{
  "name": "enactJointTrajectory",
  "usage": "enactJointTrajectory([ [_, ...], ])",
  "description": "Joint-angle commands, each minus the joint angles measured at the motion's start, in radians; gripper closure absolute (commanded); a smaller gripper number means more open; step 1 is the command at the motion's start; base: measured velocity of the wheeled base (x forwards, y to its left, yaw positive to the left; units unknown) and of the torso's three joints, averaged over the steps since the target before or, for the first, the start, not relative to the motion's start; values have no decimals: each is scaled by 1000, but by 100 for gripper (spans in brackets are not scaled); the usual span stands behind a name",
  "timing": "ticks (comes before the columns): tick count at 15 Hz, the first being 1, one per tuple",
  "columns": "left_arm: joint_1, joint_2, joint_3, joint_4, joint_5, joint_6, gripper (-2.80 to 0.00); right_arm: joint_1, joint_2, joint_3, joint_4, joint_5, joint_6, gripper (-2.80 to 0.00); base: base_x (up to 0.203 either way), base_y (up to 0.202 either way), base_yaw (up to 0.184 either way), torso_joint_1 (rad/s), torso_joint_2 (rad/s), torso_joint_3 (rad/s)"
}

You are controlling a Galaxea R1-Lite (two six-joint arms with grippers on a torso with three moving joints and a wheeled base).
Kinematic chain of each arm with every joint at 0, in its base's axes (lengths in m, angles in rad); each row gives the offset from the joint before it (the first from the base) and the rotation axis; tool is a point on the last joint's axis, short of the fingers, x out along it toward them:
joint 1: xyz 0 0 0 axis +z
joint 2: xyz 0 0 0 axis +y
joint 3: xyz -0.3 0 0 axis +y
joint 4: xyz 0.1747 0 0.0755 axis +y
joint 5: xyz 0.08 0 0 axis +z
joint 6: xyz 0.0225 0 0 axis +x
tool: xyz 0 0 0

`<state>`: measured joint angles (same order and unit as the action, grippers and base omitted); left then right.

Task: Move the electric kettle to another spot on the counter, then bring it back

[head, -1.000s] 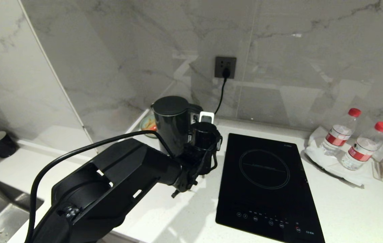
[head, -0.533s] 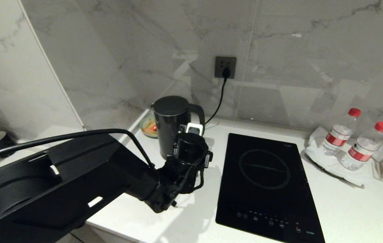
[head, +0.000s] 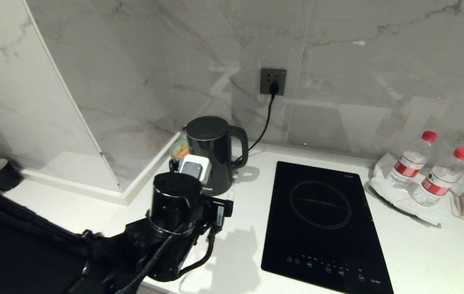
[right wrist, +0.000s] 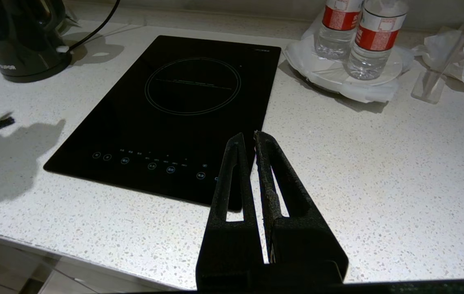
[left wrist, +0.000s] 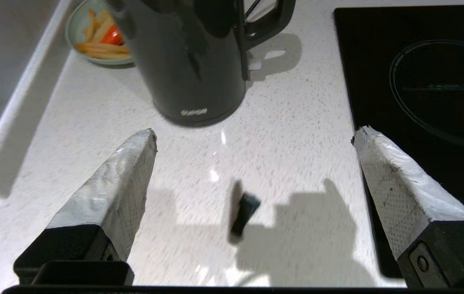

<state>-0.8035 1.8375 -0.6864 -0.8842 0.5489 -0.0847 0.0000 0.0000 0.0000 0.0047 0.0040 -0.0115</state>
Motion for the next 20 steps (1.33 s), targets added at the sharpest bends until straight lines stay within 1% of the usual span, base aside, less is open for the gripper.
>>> enactJointTrajectory([
  [1, -14, -136, 99, -4, 2, -1, -280, 0, 0, 0, 0, 1, -1, 0, 0, 0, 0, 0, 0, 0],
  [5, -3, -140, 134, -7, 6, -6, -280, 0, 0, 0, 0, 1, -1, 0, 0, 0, 0, 0, 0, 0],
  [10, -3, -138, 126, -7, 5, -7, -280, 0, 0, 0, 0, 1, -1, 0, 0, 0, 0, 0, 0, 0],
  [16, -3, -136, 122, -7, 0, -6, -280, 0, 0, 0, 0, 1, -1, 0, 0, 0, 0, 83, -168, -95],
  [20, -3, -139, 122, -9, 0, -7, -280, 0, 0, 0, 0, 1, -1, 0, 0, 0, 0, 0, 0, 0],
])
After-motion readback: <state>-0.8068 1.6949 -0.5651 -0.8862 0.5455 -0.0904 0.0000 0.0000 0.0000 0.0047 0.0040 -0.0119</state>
